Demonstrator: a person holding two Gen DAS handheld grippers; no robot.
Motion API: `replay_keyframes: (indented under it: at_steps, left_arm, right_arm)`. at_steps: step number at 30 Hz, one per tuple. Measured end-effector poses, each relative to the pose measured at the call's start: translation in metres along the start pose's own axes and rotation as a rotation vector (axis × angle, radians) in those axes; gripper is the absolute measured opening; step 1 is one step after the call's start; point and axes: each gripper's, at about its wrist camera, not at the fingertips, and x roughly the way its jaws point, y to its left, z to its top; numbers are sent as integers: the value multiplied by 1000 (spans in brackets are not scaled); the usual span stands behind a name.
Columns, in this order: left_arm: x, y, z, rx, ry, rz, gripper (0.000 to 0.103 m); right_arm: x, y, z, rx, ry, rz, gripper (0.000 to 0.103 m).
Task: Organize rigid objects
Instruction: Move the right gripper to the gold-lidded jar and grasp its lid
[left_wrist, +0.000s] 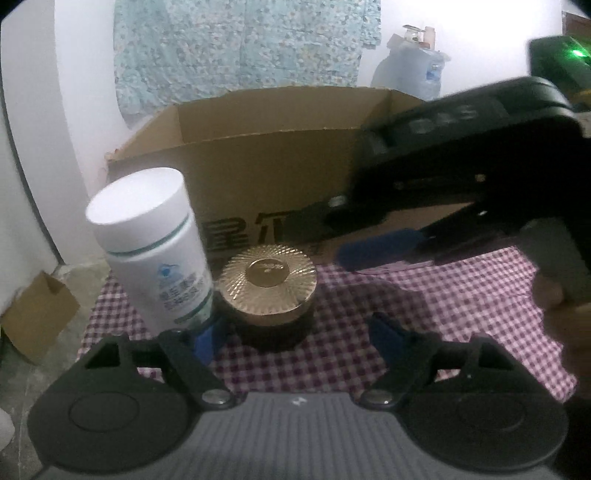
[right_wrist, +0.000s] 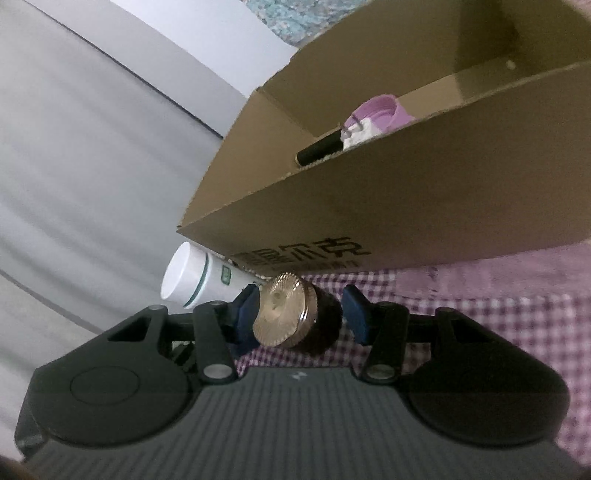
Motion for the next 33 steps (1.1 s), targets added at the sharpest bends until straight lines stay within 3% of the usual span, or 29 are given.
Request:
replay_keyframes:
  at_steps: [9, 26, 33]
  left_arm:
    - [7, -10, -1, 13, -13, -24, 83]
    - [-14, -64, -20, 87, 7, -223, 81]
    - [-14, -79, -23, 137, 19, -222, 73]
  right_arm:
    - [16, -1, -1, -6, 28, 7, 49]
    - [-69, -29, -38, 106, -33, -100, 50]
    - [-96, -38, -56, 149, -62, -88, 49]
